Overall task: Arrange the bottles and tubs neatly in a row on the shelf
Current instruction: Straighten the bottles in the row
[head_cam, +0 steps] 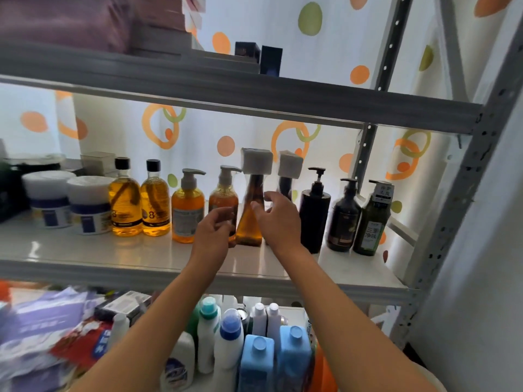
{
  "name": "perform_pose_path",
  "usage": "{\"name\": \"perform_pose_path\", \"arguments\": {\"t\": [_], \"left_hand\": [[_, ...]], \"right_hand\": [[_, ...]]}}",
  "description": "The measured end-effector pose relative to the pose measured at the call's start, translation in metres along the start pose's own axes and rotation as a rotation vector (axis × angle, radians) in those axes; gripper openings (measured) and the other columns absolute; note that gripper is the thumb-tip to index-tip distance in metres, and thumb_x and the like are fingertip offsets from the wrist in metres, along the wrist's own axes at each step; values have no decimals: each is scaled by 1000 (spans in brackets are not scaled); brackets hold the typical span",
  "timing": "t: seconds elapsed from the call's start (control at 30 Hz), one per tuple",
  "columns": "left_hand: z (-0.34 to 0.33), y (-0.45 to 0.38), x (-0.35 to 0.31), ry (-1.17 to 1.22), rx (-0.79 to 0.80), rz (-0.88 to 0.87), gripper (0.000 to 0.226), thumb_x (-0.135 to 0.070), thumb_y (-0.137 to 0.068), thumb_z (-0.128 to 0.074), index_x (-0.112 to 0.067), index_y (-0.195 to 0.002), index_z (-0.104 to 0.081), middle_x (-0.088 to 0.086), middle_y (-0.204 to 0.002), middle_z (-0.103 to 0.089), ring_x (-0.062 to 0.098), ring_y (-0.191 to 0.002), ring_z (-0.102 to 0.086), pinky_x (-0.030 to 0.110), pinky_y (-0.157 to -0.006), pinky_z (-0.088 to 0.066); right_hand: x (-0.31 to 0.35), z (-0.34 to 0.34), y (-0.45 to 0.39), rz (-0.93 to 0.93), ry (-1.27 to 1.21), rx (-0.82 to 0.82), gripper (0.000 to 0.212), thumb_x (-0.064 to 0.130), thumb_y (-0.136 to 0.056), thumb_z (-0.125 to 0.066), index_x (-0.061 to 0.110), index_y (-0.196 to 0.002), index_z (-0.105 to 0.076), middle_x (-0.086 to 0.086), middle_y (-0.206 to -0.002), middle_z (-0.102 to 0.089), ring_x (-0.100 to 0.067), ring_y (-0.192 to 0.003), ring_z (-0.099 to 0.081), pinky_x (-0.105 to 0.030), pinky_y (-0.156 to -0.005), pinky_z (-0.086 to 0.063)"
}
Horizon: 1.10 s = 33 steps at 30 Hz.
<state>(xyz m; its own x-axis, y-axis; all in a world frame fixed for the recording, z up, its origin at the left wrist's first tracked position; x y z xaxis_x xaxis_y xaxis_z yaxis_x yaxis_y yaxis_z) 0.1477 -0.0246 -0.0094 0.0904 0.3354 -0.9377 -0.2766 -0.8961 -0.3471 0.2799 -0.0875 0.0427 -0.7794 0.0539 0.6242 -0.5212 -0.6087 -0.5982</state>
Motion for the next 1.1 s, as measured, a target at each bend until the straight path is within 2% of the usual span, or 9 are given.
{"name": "perform_pose_path", "arguments": {"t": [0.07, 0.13, 0.3, 0.43, 0.53, 0.67, 0.8, 0.93, 1.1], "left_hand": [[15, -2, 7, -4, -47, 11, 29, -6, -97, -47, -15, -122, -60, -3, -110, -62, 8, -93, -60, 21, -63, -52], [31, -6, 16, -24, -88, 15, 28, -5, -95, -49, -13, -120, -61, 3, -112, -64, 13, -95, -62, 25, -66, -53], [77, -14, 39, -159, -226, 65, 29, -9, -95, -50, -13, -123, -60, 3, -117, -63, 23, -106, -60, 46, -91, -53], [90, -19, 44, -199, -203, 60, 45, -2, -93, -46, -18, -135, -52, -8, -117, -56, 19, -107, -57, 40, -95, -50], [87, -28, 46, -146, -138, 42, 51, 3, -90, -44, -25, -130, -55, -5, -118, -62, 19, -110, -58, 44, -98, -49], [87, -36, 50, -108, -124, 46, 57, 8, -87, -43, -36, -121, -56, -12, -107, -64, 20, -107, -61, 46, -96, -50], [84, -43, 54, -93, -96, 41, 57, 8, -86, -43, -23, -132, -55, 1, -118, -65, 22, -110, -60, 45, -97, -50], [81, -51, 52, -93, -58, 42, 59, 13, -85, -39, -16, -134, -52, -3, -117, -59, 18, -109, -59, 34, -94, -48], [94, -57, 64, -52, -86, 117, 48, 6, -88, -45, -14, -130, -57, 1, -122, -62, 17, -109, -60, 35, -91, -52]], "right_hand": [[7, -14, 4, 23, -7, 33, 34, 37, -91, -62, 15, -117, -65, 0, -111, -71, -16, -100, -67, -28, -86, -53], [12, -34, 7, 32, -13, 75, 30, 37, -90, -63, 16, -111, -68, 0, -105, -71, -16, -96, -66, -27, -82, -52], [28, -84, 18, 78, -64, 206, 18, 28, -91, -63, 15, -101, -70, -4, -100, -72, -13, -85, -64, -30, -80, -56], [37, -122, 36, 93, -102, 299, 26, 21, -94, -54, 17, -116, -67, -3, -112, -71, -18, -98, -66, -35, -87, -55], [42, -139, 42, 97, -122, 325, 36, 14, -92, -50, 17, -126, -62, -3, -126, -64, -22, -110, -61, -33, -91, -51], [39, -149, 40, 74, -144, 280, 38, 8, -92, -48, 14, -127, -60, -3, -129, -58, -24, -110, -59, -31, -89, -48], [38, -157, 35, 59, -160, 281, 37, 8, -90, -49, 13, -125, -61, -5, -130, -58, -24, -111, -59, -29, -91, -47], [35, -165, 33, 28, -135, 314, 44, 9, -87, -50, 15, -130, -58, -4, -138, -52, -26, -115, -57, -32, -94, -48], [38, -167, 36, -3, -161, 269, 43, 12, -87, -53, 17, -130, -58, -4, -133, -56, -23, -114, -58, -27, -90, -46]]}}
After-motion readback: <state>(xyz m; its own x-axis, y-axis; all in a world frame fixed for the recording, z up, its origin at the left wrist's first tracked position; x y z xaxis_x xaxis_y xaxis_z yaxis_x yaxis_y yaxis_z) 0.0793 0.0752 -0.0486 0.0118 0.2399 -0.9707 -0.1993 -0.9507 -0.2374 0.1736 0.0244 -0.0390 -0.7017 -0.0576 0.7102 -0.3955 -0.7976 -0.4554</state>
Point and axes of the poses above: each hand's wrist, its own y-axis away from the middle knuckle, its own z-axis out of the back of the hand, x = y × z, the point moved 6 cm from there along -y, towards the middle knuckle
